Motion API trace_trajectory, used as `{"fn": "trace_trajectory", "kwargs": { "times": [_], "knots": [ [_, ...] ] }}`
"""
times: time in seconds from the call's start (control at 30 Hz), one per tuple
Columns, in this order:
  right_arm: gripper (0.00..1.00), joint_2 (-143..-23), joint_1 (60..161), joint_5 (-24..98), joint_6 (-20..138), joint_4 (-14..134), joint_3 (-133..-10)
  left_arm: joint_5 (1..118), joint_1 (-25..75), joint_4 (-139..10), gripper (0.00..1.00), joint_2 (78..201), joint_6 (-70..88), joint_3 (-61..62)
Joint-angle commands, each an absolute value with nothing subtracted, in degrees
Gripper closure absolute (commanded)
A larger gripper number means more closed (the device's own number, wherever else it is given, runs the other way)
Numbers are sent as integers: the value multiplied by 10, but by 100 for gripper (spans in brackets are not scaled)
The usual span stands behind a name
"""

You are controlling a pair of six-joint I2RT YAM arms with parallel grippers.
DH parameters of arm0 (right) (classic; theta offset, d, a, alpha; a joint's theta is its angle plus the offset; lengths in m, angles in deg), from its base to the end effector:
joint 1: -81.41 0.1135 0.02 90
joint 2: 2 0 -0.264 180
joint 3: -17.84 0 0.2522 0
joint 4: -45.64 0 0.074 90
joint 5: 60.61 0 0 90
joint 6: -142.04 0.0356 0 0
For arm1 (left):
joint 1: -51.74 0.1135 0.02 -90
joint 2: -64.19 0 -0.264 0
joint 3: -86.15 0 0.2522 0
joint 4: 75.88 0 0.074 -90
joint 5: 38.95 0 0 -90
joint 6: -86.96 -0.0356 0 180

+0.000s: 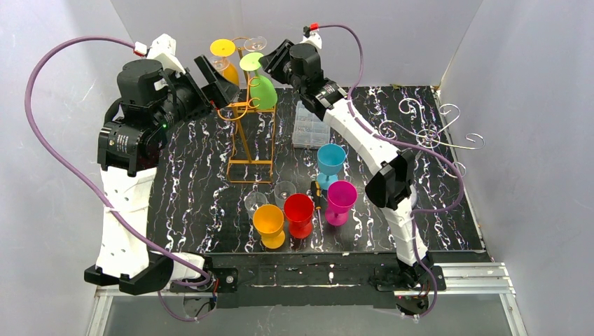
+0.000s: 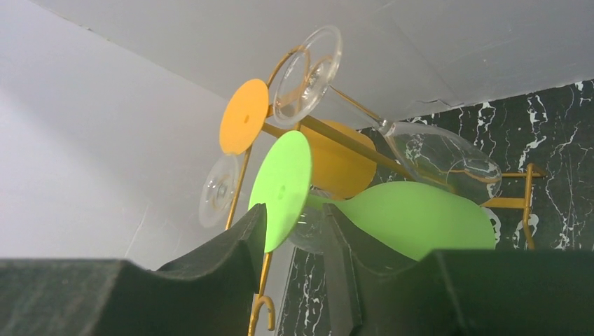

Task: Take the wine glass off the wine glass rack
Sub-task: Pick up the wine glass from the wine rack.

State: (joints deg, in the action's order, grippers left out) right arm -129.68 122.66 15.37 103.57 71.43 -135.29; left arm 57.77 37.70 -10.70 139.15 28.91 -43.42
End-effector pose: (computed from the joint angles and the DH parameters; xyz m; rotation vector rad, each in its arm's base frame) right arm 0.3949 0.3348 0.4302 0.3528 1.6445 1.0600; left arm 0.1979 -0.0538 0.5540 -0.1938 1.7945 -0.6824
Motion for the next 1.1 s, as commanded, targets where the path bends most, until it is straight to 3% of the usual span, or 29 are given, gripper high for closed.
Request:
{"fn": "trace_trajectory", "kwargs": {
  "times": [0.0,0.17,0.8,1.07],
  "knots": [
    [57,-1303,1226,139,1044,683,-1380,583,379,-114,2,1376,281,-436],
    [58,-1308,1226,142,1050,674,-1381,583,379,-115,2,1377,281,-435],
    [87,-1305,1225,136,1092,667,-1368,582,379,-118,2,1372,281,-431],
    [95,-1286,1223,132,1114,660,-1357,583,380,-119,2,1375,283,-431]
  ]
}}
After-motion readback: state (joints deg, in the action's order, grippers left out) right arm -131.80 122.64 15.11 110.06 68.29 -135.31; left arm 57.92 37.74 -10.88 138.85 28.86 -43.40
